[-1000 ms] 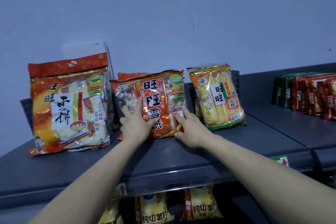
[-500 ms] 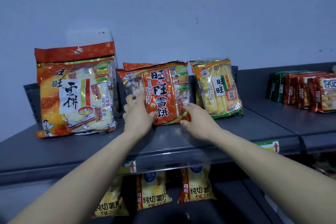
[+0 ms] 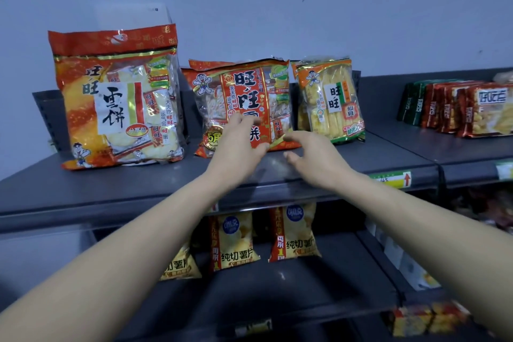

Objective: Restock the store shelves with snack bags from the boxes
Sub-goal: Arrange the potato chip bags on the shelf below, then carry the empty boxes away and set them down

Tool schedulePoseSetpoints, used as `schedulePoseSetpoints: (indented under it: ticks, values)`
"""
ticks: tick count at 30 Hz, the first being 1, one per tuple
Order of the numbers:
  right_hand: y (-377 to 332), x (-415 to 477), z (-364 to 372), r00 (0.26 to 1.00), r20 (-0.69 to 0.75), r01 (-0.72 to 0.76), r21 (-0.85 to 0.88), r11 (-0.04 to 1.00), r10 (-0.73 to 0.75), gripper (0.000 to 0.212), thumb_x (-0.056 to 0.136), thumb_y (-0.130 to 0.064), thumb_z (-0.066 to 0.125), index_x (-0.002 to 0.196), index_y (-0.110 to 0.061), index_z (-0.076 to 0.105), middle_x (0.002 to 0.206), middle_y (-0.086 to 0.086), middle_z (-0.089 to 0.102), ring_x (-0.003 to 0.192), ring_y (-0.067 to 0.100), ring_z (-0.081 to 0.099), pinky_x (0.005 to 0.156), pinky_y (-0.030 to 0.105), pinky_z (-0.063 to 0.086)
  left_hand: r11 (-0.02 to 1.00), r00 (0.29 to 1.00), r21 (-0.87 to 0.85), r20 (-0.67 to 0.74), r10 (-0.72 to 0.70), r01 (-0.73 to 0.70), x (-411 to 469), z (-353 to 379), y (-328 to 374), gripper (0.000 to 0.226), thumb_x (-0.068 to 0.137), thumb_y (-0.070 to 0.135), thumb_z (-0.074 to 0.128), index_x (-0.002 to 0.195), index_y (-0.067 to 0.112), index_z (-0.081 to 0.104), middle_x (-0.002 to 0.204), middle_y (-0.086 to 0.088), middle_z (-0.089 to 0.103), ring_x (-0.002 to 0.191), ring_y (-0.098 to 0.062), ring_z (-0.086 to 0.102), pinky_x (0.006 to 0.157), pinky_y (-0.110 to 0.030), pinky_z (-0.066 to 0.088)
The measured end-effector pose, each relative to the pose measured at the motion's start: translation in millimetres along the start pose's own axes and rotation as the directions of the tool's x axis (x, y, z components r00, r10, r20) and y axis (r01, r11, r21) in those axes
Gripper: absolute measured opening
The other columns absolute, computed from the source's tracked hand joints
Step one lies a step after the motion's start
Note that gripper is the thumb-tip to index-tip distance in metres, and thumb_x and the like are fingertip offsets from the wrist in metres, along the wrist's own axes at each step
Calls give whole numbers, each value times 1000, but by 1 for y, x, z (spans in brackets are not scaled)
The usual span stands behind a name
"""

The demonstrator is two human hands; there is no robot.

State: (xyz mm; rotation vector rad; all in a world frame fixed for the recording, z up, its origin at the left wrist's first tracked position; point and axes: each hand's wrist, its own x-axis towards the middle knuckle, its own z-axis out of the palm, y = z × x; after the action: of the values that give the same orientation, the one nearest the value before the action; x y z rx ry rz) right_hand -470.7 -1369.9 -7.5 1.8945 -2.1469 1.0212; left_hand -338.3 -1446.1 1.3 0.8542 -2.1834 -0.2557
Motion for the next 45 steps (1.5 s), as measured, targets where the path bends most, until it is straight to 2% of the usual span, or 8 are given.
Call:
schedulePoseSetpoints:
  ticks: [6, 12, 19, 23, 27, 35, 40, 45]
  values:
    - [-4, -25, 0, 999, -32, -14, -52, 999, 12, 37, 91, -14, 55, 128, -11, 57, 130, 7, 59, 124, 25, 50, 102, 35, 39, 994, 992, 21, 67, 105, -107, -19, 4, 1, 41, 89, 23, 61, 127, 16, 51, 128, -3, 45, 122, -19, 43, 105, -33, 34]
    - [3, -44, -3, 998, -42, -56, -87, 995, 53, 38, 93, -19, 53, 130, -12, 54, 135, 3, 55, 129, 19, 45, 106, 30, 34, 993, 991, 5, 67, 117, -118, -31, -1, 7, 39, 89, 23, 61, 126, 16, 52, 126, -1, 47, 121, -18, 45, 105, -30, 33]
    - [12, -98, -29, 999, -39, -4, -52, 999, 2, 35, 94, -18, 52, 129, -13, 57, 132, 2, 59, 127, 19, 48, 105, 29, 34, 997, 998, 36, 25, 63, -64, -82, 0, 44, 36, 89, 20, 60, 124, 13, 54, 125, -3, 48, 120, -18, 46, 96, -21, 31]
    - [35, -148, -35, 998, 54, 26, -34, 999, -24, 33, 92, -16, 54, 124, -13, 61, 127, 4, 63, 122, 22, 52, 102, 31, 39, 1000, 998, 1, 63, -2, 2, -129, 32, 78, 35, 87, 17, 63, 120, 11, 57, 122, -5, 51, 118, -19, 49, 99, -22, 32]
    - [72, -198, -20, 970, 238, -40, -49, 998, 51, 35, 92, -19, 53, 126, -13, 59, 129, 7, 61, 122, 26, 52, 102, 35, 41, 990, 974, -15, 182, -136, 141, -180, 76, 92, 35, 87, 16, 63, 121, 9, 57, 121, -8, 51, 113, -20, 51, 94, -18, 32]
    - [134, -297, 35, 751, 593, -312, -67, 948, 289, 47, 95, -27, 52, 139, -12, 44, 137, 10, 52, 121, 26, 53, 98, 33, 45, 865, 745, 102, 465, -479, 492, -286, 157, 56, 37, 89, 16, 62, 122, 4, 53, 126, -12, 50, 114, -28, 53, 96, -30, 41]
    - [163, -344, 76, 546, 732, -471, -135, 872, 408, 53, 93, -29, 57, 139, -9, 42, 141, 12, 47, 124, 24, 49, 95, 28, 42, 815, 611, 190, 575, -545, 548, -338, 197, 36, 46, 89, 18, 61, 131, 4, 46, 132, -13, 46, 120, -29, 49, 98, -32, 39]
    - [185, -386, 126, 408, 766, -542, -234, 807, 496, 67, 94, -28, 54, 149, -5, 23, 150, 14, 35, 134, 27, 40, 101, 28, 38, 753, 463, 264, 652, -600, 603, -391, 231, 4, 48, 89, 21, 60, 134, 9, 46, 138, -10, 47, 122, -27, 50, 100, -36, 44]
